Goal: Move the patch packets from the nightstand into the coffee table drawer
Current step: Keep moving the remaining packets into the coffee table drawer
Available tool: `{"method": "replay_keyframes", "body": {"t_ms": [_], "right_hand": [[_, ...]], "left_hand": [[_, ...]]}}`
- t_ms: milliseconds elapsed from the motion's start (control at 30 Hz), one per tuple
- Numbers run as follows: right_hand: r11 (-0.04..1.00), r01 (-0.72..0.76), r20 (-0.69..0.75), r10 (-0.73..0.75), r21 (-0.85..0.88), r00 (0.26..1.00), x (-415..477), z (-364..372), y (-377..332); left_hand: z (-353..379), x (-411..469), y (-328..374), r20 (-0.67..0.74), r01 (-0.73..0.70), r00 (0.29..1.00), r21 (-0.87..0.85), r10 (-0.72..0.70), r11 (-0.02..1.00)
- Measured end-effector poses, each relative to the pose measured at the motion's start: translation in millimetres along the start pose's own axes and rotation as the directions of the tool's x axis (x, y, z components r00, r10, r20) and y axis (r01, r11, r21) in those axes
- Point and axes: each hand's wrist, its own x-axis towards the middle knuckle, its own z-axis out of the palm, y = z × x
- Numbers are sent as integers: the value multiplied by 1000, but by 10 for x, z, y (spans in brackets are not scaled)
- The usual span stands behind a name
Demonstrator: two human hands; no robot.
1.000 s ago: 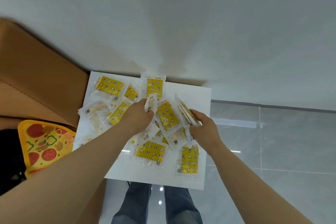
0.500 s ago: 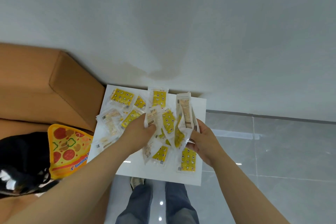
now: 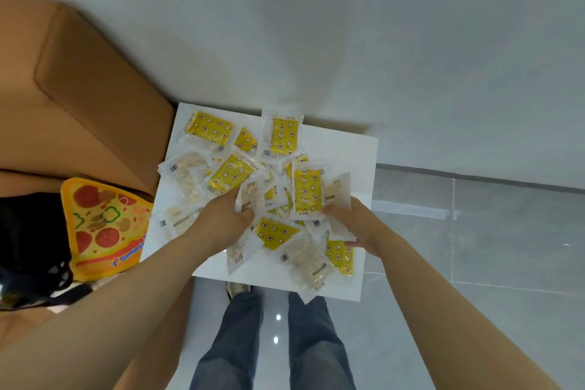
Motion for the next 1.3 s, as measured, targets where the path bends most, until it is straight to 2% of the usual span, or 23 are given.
{"method": "replay_keyframes", "body": {"t_ms": [100, 233, 367, 400, 500, 567, 733, 867, 1000, 1133, 1300], "right_hand": [[963, 64, -147, -105, -260, 984, 100, 163, 7], [916, 93, -277, -214, -391, 937, 107, 286, 40], [819, 100, -433, -397, -565, 809, 81, 353, -39], [799, 94, -429, -413, -594, 803, 106, 376, -79], [788, 78, -296, -318, -611, 901, 258, 497, -195], [763, 20, -265, -248, -646, 932, 351, 632, -256], [654, -82, -376, -322, -752, 869, 526, 761, -275], [615, -56, -365, -391, -787, 845, 581, 721, -269], [538, -28, -301, -427, -842, 853, 605, 666, -297], [521, -25, -286, -427, -853, 858, 622, 636, -294], [524, -86, -336, -404, -848, 851, 644, 720, -332]], "left_hand": [[5, 8, -14, -8, 2, 1000, 6, -2, 1000], [-10, 6, -62, -16, 10, 1000, 9, -10, 1000], [-14, -2, -119, -18, 15, 1000, -21, -16, 1000], [-11, 3, -133, -15, 18, 1000, -21, -18, 1000], [7, 25, -171, -9, 30, 999, -32, -30, 999], [13, 39, -209, -14, 36, 999, -41, -36, 999], [13, 77, -330, -11, 52, 999, -74, -53, 996], [-3, 110, -364, -20, 62, 998, -85, -64, 994], [-19, 139, -359, -26, 46, 999, -82, -48, 996], [-27, 149, -343, -24, 41, 999, -82, -44, 996], [-6, 158, -336, -15, 35, 999, -77, -37, 996]]}}
